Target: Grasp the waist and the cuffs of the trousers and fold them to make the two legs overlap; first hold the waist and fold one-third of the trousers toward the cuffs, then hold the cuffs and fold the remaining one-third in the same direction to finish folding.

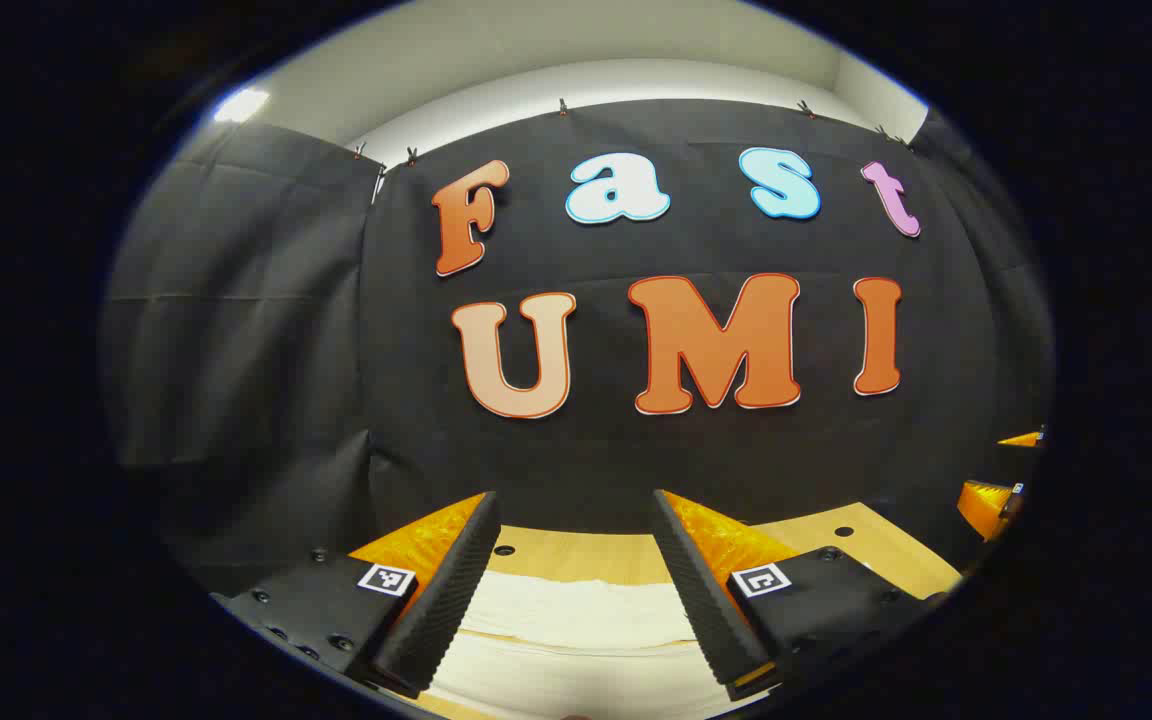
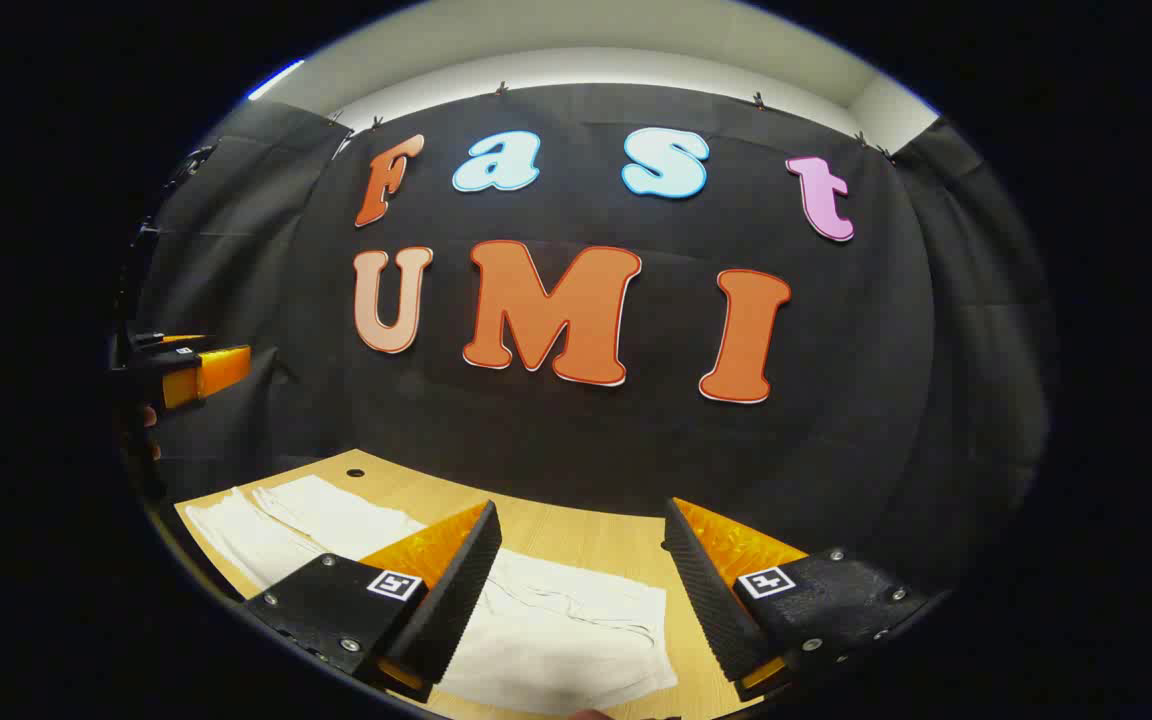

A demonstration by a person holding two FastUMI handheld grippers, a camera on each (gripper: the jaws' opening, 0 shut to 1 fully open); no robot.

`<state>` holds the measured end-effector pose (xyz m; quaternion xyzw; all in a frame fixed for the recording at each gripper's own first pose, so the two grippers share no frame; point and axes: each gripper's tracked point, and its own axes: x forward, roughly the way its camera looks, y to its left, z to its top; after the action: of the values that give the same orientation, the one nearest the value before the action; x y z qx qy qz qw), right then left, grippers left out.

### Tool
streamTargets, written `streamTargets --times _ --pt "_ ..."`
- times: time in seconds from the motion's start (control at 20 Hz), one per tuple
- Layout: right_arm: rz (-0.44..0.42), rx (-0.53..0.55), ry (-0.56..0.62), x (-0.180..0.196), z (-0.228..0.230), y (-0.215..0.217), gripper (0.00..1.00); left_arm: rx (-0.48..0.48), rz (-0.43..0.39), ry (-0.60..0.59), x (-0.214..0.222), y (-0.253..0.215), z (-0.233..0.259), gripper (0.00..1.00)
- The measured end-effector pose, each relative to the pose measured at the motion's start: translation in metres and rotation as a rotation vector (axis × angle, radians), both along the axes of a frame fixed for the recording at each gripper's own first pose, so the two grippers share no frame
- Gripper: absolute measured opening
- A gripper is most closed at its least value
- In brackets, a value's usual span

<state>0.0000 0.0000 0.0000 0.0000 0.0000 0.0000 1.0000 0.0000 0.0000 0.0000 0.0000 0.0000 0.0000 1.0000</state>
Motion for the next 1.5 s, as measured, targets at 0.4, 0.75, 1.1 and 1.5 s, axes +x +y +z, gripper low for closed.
streamTargets --times 0.4,0.75,1.1,1.5 --pt "-0.11 -0.024 -0.024 0.012 0.022 0.041 0.99 0.078 -0.108 -0.068 0.045 0.02 0.011 1.0" --pt "-0.153 0.01 -0.004 0.019 0.023 0.09 0.99 0.106 -0.182 -0.117 0.081 0.06 0.012 1.0" --pt "-0.235 -0.002 0.001 0.035 0.03 0.087 0.99 0.069 -0.22 -0.073 0.111 0.084 -0.004 1.0" --pt "-0.184 0.064 0.132 0.062 -0.018 0.052 0.99 -0.041 -0.111 0.198 0.129 0.108 -0.082 1.0"
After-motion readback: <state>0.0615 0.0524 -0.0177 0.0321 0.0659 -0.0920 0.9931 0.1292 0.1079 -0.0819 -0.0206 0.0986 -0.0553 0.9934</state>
